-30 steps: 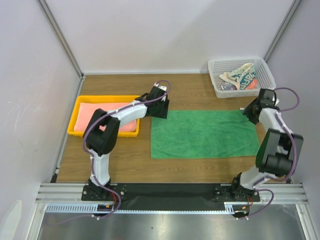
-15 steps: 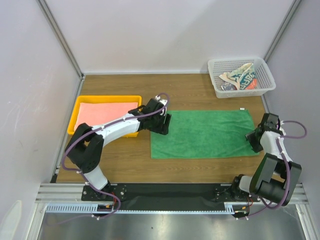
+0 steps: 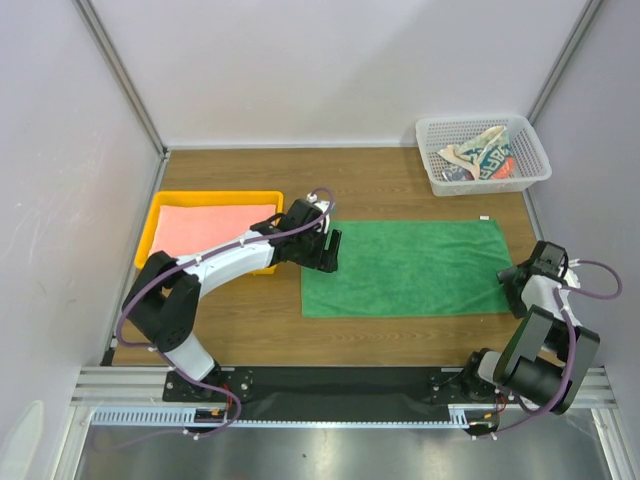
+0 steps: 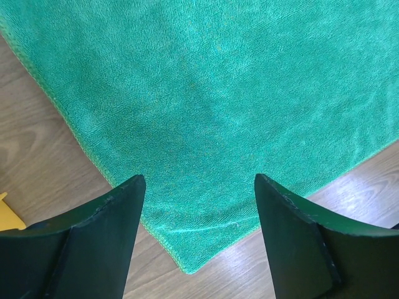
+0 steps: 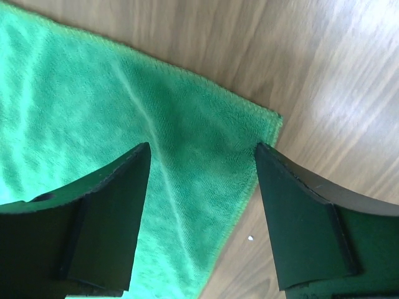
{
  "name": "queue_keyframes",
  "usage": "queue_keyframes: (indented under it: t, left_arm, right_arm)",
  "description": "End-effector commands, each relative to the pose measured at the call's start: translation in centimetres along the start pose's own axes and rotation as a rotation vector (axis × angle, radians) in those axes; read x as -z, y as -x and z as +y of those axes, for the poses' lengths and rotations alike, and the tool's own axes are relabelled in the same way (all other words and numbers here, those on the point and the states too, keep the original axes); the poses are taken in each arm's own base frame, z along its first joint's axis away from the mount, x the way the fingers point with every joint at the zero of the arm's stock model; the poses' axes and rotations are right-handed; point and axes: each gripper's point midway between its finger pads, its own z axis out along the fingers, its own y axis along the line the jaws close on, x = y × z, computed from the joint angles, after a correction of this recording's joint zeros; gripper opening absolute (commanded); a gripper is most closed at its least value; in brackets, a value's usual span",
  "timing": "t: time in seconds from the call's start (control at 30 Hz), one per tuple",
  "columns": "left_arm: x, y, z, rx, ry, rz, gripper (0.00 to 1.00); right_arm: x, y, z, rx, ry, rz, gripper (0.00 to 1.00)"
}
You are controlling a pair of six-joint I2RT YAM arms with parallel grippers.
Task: Fold and stack the towels
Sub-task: Flatten out the crumpled towel
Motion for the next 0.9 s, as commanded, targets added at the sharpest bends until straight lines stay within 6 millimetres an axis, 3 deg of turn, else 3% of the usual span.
queue_keyframes:
  t: [0.0,0.1,0.37,0.57,0.73,0.83,0.87]
  left_arm:
    - [1.2,1.5,-0.1,0.001,-0.004,-0.070,0.77]
    - [1.2,1.5,0.2,0.017,0.010,-0.074,0.78]
    - [0.3,1.4,1.0,0.044,0.059,-0.056,0.79]
    - [0.6,1.4,1.7,0.075,0.111,-0.049,0.84]
    - [1.4,5.4,-0.2,-0.038,0.026,-0.139,0.88]
    - [1.1,9.4,-1.0,-0.071,0.030,-0.198,0.88]
    - [0.7,10.9,-1.9,-0.084,0.000,-0.218,0.88]
  right_arm:
    - [-1.1,1.0,-1.1,0.012,-0.034,-0.010,0.74]
    - [-0.8,1.9,-2.2,0.032,-0.093,-0.028,0.74]
    - [4.3,4.6,2.1,0.044,0.167,-0.151,0.76]
    - [4.9,5.1,1.7,0.049,0.131,-0.145,0.76]
    - [6.9,2.1,5.4,0.065,0.331,-0.019,0.78]
    - [8.5,0.1,6.6,0.104,0.374,0.018,0.80]
    - [9.2,-1.6,7.1,0.148,0.389,0.055,0.81]
